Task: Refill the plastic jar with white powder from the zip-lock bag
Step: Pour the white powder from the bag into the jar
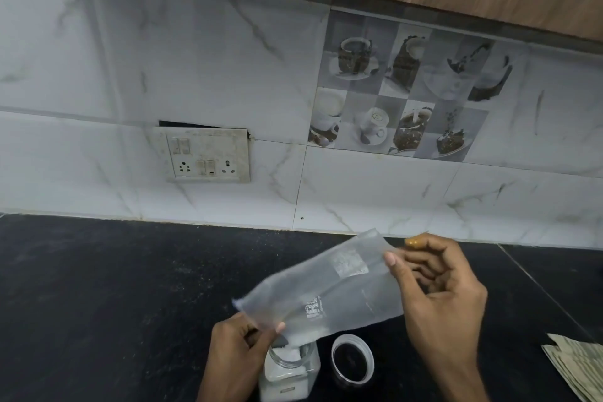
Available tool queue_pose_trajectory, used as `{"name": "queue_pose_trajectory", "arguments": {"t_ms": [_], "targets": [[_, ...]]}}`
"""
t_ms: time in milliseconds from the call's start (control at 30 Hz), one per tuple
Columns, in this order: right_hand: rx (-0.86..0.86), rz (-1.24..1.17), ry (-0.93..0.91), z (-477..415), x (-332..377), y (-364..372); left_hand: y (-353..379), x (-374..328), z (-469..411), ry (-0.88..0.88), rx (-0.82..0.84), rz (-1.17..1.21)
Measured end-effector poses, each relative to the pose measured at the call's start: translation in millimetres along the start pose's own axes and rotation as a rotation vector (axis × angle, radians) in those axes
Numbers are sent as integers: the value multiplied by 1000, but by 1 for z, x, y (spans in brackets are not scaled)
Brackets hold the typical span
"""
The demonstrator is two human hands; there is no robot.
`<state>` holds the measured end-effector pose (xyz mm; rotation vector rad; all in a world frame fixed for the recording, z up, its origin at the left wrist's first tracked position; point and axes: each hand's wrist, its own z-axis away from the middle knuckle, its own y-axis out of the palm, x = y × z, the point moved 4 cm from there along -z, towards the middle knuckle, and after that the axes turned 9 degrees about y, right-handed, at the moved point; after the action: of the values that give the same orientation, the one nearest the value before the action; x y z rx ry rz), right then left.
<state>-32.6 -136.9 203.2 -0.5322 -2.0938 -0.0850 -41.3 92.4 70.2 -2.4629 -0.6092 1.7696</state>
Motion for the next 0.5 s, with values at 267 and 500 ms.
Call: {"name": "queue_pose_trajectory", "arguments": {"t_ms": [267, 500], "targets": [[39, 39, -16, 1, -1, 3, -3, 7, -2, 2, 9, -24], [230, 66, 77, 2, -11, -1, -6, 3, -2, 24, -6, 2]]}}
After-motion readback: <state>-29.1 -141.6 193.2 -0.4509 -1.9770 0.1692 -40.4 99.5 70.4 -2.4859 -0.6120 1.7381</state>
